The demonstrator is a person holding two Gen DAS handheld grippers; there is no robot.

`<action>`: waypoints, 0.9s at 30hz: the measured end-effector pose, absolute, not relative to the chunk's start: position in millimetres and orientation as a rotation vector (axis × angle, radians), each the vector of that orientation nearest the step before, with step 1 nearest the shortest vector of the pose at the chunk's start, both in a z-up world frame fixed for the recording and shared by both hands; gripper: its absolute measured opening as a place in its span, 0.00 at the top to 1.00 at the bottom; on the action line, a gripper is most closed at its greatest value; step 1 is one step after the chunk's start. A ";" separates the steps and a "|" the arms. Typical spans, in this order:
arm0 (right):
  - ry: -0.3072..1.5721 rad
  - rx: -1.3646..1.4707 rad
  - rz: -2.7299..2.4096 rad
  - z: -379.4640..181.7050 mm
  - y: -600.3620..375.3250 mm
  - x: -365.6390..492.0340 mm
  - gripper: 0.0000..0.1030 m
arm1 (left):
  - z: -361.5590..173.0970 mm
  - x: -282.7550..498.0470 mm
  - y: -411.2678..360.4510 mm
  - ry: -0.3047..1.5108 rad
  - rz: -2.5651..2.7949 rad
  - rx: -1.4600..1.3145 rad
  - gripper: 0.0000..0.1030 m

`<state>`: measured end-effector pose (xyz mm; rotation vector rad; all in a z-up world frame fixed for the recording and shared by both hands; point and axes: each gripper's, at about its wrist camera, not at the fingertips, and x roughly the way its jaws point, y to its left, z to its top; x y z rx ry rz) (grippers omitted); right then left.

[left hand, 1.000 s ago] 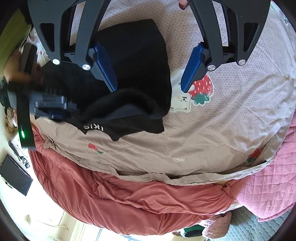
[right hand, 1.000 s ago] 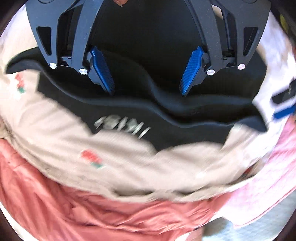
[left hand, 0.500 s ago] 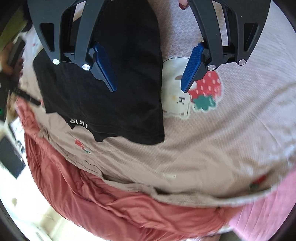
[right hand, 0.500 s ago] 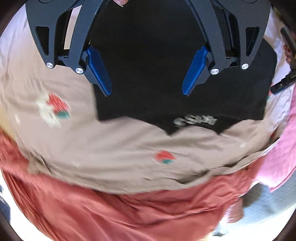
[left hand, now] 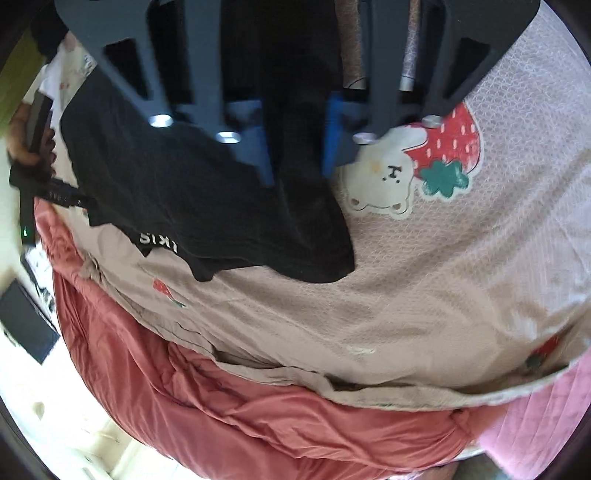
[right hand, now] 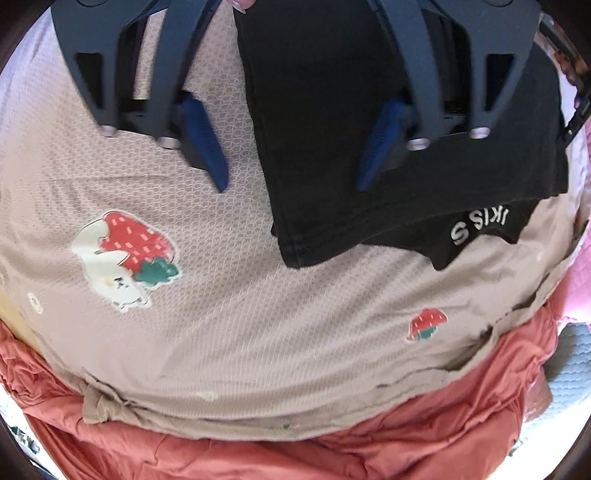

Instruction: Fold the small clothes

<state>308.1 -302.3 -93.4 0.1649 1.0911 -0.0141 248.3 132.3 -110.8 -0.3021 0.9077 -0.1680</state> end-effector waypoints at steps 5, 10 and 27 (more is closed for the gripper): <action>1.008 0.126 0.023 -75.4 -294.2 297.5 0.95 | -84.4 241.6 124.8 0.808 -0.170 -0.225 0.91; 0.924 0.161 0.013 -56.4 -311.4 295.3 0.96 | -66.0 246.1 116.1 0.745 -0.188 -0.172 0.91; 0.982 -0.018 -0.107 -79.3 -303.9 296.3 0.52 | -101.0 262.4 114.4 0.906 -0.118 -0.138 0.89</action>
